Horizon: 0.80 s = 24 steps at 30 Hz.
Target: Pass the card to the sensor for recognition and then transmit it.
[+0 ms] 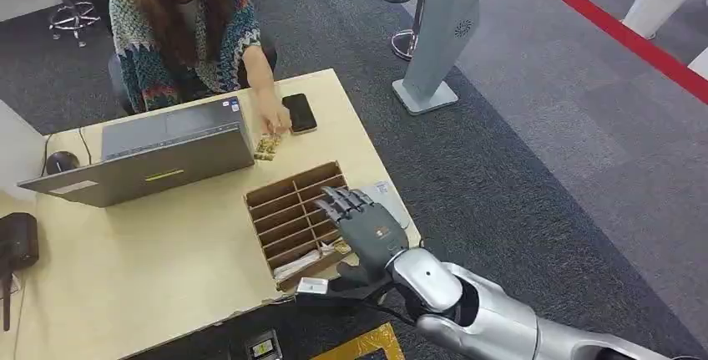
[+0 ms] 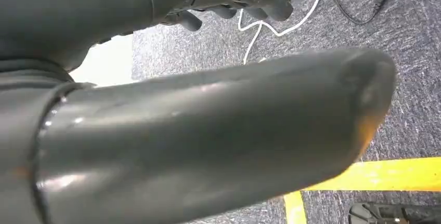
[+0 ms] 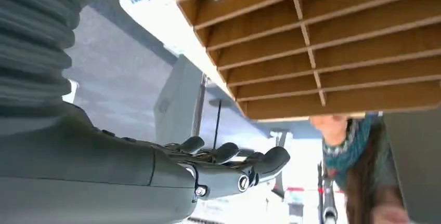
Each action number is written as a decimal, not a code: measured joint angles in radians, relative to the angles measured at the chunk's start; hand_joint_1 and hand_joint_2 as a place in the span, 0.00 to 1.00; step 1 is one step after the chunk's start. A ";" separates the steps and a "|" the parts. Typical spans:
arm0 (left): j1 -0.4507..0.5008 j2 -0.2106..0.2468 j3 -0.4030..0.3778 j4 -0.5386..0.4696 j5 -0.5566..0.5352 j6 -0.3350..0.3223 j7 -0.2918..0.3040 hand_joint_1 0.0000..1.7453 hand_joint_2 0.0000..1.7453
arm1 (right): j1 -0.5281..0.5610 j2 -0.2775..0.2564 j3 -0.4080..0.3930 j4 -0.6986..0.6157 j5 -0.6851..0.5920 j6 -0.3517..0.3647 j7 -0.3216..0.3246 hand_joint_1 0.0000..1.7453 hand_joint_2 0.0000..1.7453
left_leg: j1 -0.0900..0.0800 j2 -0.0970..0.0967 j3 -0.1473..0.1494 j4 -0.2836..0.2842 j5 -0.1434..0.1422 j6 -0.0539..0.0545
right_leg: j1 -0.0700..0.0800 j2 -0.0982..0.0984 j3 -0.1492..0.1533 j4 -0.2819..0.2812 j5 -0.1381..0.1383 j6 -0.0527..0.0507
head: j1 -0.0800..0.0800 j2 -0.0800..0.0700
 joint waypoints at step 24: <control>-0.001 -0.008 -0.001 0.000 -0.013 0.002 0.000 0.00 0.00 | 0.000 0.088 0.032 0.227 -0.010 -0.152 -0.060 0.00 1.00 | 0.000 0.000 0.000 0.000 0.000 0.000 | 0.000 0.000 0.000 0.000 0.000 0.000 | 0.000 0.000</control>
